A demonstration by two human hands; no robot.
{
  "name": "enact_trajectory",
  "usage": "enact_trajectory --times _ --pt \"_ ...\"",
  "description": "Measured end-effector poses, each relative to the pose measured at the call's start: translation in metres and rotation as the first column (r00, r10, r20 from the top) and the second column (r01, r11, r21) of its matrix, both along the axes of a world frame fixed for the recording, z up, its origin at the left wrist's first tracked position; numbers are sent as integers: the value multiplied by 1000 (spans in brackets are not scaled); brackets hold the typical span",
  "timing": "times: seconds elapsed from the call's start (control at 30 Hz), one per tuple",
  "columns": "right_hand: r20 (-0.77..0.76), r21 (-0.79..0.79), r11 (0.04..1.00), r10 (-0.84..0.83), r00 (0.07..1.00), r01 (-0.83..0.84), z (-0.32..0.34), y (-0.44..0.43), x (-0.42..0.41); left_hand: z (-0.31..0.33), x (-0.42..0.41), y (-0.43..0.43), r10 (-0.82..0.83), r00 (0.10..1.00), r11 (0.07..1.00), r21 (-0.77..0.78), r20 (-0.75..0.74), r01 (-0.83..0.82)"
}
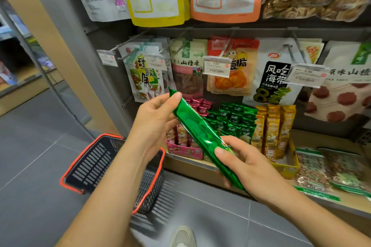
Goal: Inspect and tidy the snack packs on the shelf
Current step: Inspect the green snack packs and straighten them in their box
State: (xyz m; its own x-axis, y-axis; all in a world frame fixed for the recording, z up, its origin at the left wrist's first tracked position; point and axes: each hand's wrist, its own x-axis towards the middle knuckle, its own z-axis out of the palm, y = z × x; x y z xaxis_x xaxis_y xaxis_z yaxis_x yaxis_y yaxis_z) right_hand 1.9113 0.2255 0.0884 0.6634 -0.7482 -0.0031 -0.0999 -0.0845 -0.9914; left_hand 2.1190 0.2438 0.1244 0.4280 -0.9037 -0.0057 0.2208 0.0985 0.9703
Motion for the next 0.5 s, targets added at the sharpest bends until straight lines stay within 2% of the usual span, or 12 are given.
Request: enact_trajectory --times 0.2,0.33,0.47,0.5 --pt "31 -8 998 -55 998 55 -5 -1 1 -3 -10 -3 -49 998 999 19 -28 50" --pt "51 -3 994 -106 993 106 -7 -2 3 -11 -29 -5 -97 995 994 57 11 96" --pt "-50 -121 989 -91 995 85 -9 -6 1 -12 -35 -4 -139 990 988 69 17 137" --pt "-87 -92 994 -62 994 54 -9 -9 0 -14 -35 -3 -156 987 985 74 34 153"
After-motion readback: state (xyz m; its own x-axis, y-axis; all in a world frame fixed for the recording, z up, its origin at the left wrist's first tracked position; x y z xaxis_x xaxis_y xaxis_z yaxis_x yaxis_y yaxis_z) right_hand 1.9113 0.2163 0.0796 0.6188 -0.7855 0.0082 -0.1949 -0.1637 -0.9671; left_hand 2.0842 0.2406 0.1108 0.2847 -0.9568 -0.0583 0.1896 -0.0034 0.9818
